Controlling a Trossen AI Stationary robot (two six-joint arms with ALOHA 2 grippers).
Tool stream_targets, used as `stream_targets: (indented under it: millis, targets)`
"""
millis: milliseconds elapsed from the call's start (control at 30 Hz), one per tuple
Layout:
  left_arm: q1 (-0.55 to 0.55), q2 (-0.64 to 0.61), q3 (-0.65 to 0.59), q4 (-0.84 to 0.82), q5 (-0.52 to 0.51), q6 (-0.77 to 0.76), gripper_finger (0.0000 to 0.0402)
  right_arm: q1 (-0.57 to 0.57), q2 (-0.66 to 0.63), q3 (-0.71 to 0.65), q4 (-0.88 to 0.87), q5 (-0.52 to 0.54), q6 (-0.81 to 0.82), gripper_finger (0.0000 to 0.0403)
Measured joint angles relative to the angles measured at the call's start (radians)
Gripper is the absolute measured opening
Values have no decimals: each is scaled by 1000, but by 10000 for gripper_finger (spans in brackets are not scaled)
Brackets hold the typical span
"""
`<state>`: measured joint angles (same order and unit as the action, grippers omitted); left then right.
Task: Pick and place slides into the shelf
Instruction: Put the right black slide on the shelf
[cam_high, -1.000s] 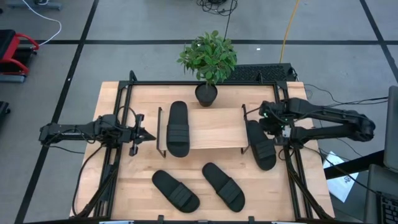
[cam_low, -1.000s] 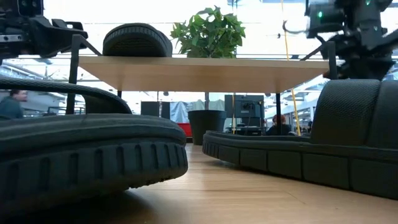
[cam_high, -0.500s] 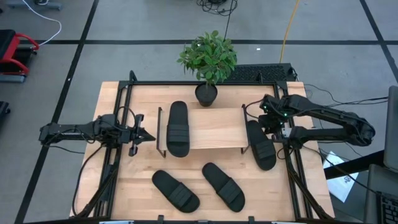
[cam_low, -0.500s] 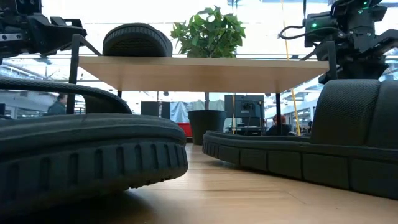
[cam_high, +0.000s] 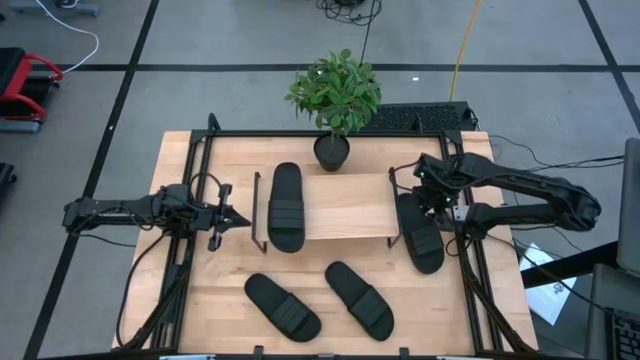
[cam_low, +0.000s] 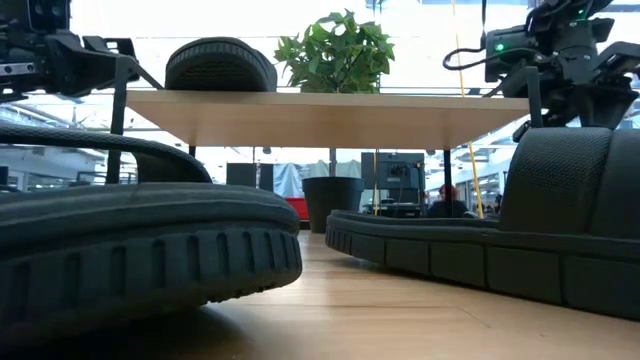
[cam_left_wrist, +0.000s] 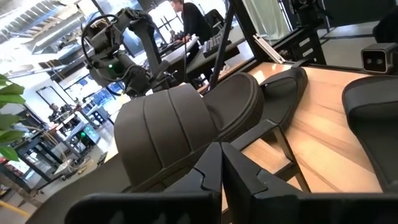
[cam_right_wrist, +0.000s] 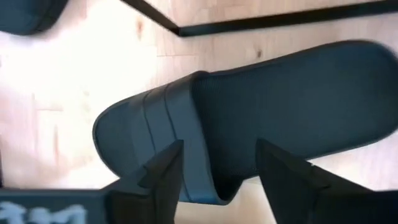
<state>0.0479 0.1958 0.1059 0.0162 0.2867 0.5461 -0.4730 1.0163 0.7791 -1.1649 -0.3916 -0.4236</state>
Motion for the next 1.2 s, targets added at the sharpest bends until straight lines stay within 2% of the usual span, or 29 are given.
stream_targets:
  millis: [100,300,667,933,1067,1200]
  targets:
    - [0,0,0,-11,0,0,2,0,27,0,1,0,2,219]
    - [0,0,0,-15,-1,0,19,11,112,0,0,-5,0,238]
    - [0,0,0,-14,-1,-3,2,12,273,0,-21,-69,-44,240]
    - [0,0,0,-14,-1,-10,20,45,321,0,-33,-85,-61,240]
    - [0,0,0,-14,2,-31,16,77,330,0,-37,-85,-61,225]
    - [0,0,1,-14,10,-32,3,91,334,0,-36,-84,-61,182]
